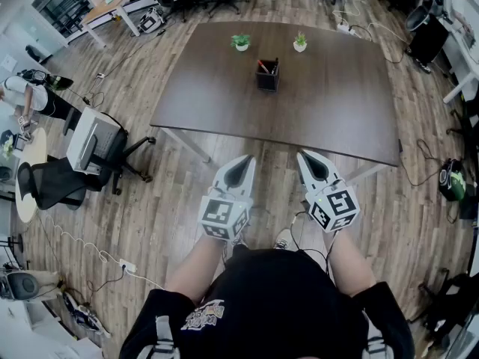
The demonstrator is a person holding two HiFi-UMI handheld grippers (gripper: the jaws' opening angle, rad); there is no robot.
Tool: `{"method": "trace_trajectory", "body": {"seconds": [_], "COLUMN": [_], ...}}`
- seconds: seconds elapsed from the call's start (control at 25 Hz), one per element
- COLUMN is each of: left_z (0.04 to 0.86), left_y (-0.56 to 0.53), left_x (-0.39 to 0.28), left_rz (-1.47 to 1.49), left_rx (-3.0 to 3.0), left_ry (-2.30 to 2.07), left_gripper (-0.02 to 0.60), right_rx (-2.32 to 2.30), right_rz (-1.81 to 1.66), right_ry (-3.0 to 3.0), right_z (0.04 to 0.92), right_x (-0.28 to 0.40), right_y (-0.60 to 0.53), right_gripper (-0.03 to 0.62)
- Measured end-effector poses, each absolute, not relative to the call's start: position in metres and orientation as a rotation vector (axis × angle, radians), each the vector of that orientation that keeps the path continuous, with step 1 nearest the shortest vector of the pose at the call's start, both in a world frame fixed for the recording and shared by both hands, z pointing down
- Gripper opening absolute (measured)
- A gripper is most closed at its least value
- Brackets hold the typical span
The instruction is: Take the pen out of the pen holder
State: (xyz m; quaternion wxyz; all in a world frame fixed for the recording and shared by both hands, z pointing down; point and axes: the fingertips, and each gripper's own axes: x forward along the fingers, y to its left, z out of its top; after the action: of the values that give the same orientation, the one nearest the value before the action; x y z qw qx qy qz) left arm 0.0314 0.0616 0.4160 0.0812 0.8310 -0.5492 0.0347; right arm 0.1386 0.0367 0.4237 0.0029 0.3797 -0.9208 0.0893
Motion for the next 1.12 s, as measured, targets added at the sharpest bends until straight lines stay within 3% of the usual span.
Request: {"method": "trace_trajectory", "body": {"seconds": [0.56, 0.68, 0.88, 1.12], "left_z": [0.416, 0.416, 0.416, 0.415], "left_y": [0.056, 0.055, 0.051, 0.041], "left_x": [0.052, 0.061, 0.071, 0.072], "left_rz": [0.104, 0.108, 0.117, 0.117], "left_rx": [2.471, 2.477, 2.494, 2.526], "left_ry": [-1.665, -1.664, -1.657, -1.633], "left_gripper": [0.015, 0.135, 0.185, 0.199], "right_rx": [1.176, 1.181, 1.198, 1.215], "right_rz": [0.270, 0.262, 0.264, 0.264], "right_ry": [-2.925, -2.935, -2.939, -2.930], "right_z": [0.424, 0.422, 0.419, 0.420], "right_x": [0.159, 0.169, 0.180, 0.179], "right_y": [0.034, 0.032, 0.027, 0.017], "right_gripper": [0.013, 0.096, 0.136, 0.146]}}
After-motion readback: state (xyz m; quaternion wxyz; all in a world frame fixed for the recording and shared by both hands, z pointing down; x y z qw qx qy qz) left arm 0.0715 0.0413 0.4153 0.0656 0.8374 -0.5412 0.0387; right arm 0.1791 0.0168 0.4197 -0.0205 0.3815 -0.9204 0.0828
